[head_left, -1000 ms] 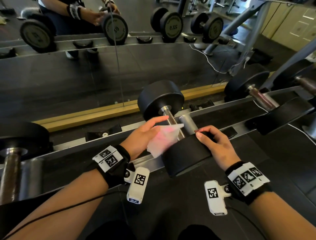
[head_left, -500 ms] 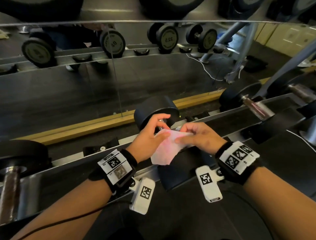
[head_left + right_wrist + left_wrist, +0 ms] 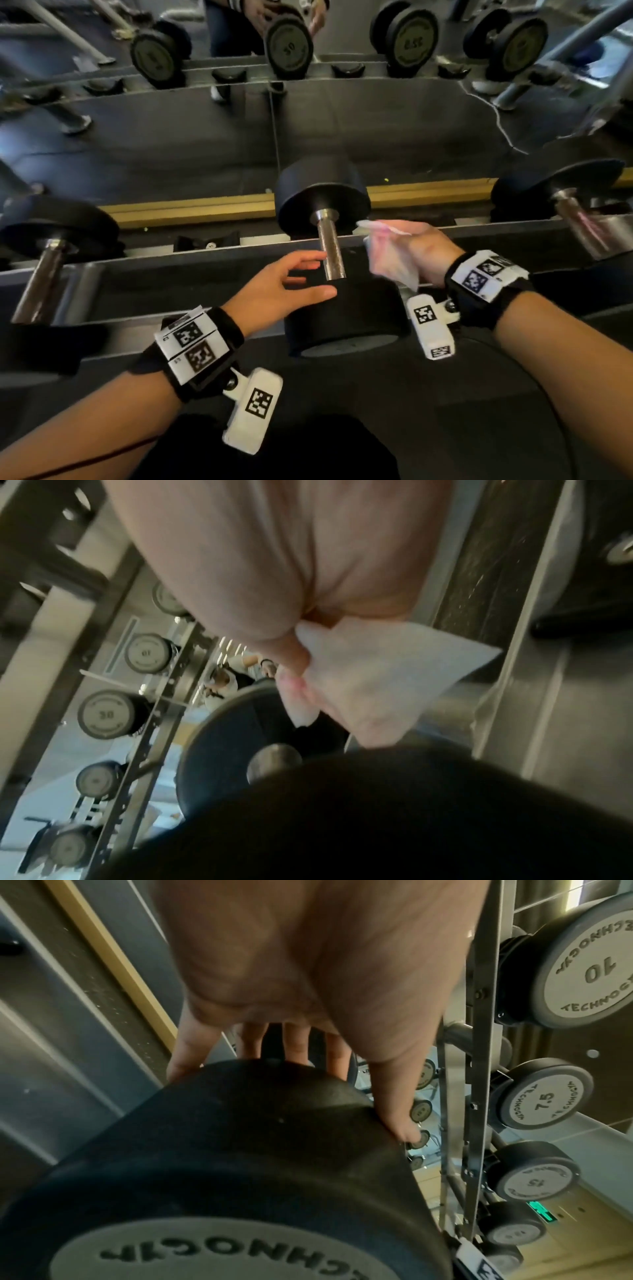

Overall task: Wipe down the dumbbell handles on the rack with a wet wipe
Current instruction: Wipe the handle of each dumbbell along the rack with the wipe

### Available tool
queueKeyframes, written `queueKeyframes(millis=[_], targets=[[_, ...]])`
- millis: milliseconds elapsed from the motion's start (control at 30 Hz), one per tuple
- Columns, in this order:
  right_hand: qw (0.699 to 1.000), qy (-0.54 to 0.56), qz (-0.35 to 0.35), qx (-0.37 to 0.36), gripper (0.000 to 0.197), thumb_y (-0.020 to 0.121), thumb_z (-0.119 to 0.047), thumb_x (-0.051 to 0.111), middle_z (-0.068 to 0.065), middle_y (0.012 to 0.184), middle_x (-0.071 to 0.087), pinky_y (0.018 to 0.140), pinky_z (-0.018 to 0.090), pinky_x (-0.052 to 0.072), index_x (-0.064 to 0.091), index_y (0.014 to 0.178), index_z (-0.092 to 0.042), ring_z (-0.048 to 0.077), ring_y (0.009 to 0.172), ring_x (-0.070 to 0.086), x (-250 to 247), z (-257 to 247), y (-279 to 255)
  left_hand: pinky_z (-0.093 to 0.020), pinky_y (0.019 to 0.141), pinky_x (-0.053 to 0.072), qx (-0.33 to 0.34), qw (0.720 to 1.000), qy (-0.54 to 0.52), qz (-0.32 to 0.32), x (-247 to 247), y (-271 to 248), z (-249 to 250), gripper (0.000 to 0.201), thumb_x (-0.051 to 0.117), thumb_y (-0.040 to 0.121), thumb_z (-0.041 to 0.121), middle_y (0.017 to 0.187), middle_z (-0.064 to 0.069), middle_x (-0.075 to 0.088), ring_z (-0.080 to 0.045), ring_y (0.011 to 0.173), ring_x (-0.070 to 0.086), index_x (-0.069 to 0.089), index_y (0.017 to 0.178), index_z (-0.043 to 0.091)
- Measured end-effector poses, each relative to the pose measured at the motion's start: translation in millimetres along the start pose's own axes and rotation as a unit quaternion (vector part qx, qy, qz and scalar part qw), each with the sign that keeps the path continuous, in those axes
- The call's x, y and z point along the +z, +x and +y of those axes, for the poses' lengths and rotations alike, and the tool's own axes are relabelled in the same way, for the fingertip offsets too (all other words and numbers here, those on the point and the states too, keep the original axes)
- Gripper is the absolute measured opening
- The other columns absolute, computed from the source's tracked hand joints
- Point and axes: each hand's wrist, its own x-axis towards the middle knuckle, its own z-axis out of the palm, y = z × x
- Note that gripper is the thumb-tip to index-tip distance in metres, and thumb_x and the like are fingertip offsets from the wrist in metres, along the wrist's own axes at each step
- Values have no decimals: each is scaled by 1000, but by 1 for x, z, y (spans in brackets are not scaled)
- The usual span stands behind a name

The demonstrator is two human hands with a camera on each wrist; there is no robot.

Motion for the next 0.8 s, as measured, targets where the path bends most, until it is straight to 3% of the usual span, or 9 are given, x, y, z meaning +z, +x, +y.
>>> queueKeyframes(millis=[67,167,367,500,567,667,733,800], targets=[[995,-4,-89,-33,34,98,-23,56,11,124,65,105,44,45,63,131,-17,27,116,60,6,1,8,-30,105,47,-10,1000,-17,1,3,-2,4,60,75,70,40,127,12,64,2,117,60,59,128,43],[989,-3,-143,-42,34,101,-20,51,9,134,61,111,48,40,59,134,-22,26,125,56,2,-2,20,-41,108,47,-33,999,-37,-8,5,-4,8,58,73,75,33,125,3,70,-12,118,64,61,132,36],[975,-9,-220,-22,40,98,-23,53,13,137,56,112,52,39,55,138,-20,31,128,53,-10,-11,37,-24,93,55,-32,996,-79,-13,10,-7,3,44,67,83,25,122,0,72,-15,115,67,68,127,20],[961,24,-276,-23,47,82,-28,66,18,136,58,109,46,43,61,128,-18,30,125,56,-2,-13,41,-21,87,55,-35,995,-99,-2,11,-7,2,42,66,82,22,116,0,74,-14,110,69,69,124,17],[953,-1,-302,-26,43,87,-22,63,18,135,59,108,46,43,60,130,-17,29,124,57,4,-9,45,-20,87,54,-33,995,-97,2,11,-6,2,41,66,82,22,115,0,75,-13,110,69,69,123,17],[959,-85,-267,-52,37,101,-13,47,14,133,60,111,53,38,56,136,-20,29,125,55,4,7,47,-22,91,54,-31,995,-96,-2,10,-4,0,40,66,85,21,116,0,74,-14,113,68,69,125,17],[955,-124,-260,-75,31,101,-19,49,11,129,63,108,50,42,63,129,-25,26,121,59,0,22,41,-22,93,53,-30,995,-100,-3,9,-4,-1,37,66,86,21,115,1,74,-14,113,68,71,123,21],[944,-106,-306,-68,27,95,-34,60,9,129,64,104,40,48,70,120,-27,20,117,63,-5,32,30,-24,95,53,-30,995,-97,-6,8,-4,-3,35,66,88,23,116,1,74,-15,114,67,72,122,24]])
